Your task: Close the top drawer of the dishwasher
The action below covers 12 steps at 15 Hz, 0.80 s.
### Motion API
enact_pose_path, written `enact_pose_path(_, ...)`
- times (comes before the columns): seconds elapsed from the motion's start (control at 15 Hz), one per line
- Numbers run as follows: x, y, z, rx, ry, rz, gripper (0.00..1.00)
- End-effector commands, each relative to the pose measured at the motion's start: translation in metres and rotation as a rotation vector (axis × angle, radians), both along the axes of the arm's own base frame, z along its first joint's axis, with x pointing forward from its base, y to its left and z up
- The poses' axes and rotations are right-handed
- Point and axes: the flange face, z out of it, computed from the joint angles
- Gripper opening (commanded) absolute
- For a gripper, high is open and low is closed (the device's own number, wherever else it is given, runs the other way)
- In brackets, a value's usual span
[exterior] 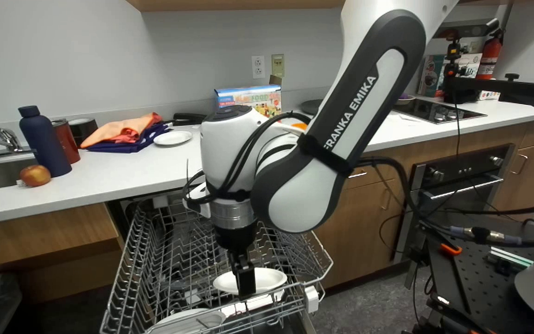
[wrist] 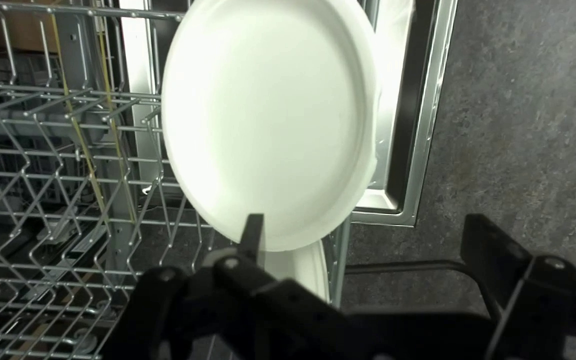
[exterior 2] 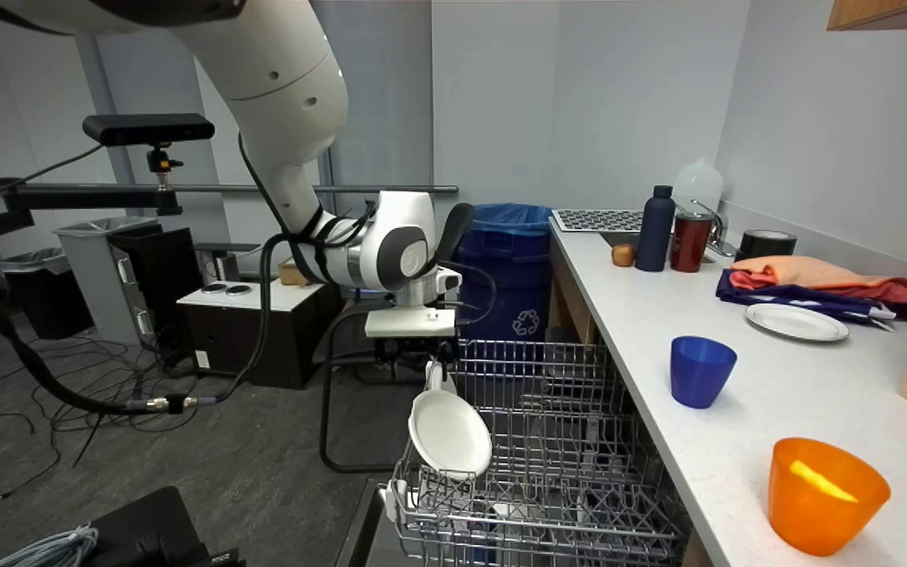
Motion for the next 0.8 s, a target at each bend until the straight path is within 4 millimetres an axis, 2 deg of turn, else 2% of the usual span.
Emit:
enact_pose_path(0.0, 0.002, 0.0, -0.011, -0.028, -0.059, -0.038, 1.0)
enact_pose_path(0.2, -0.003, -0.001, -0.018, -0.031, -0.058, -0.053, 1.0)
enact_pose_path(0.6, 0.0, 0.046, -0.011, 0.062, -0.018, 0.021, 1.0)
enact_pose_path(0.73, -0.002, 0.056, -0.013, 0.063, -0.016, 0.029, 1.0)
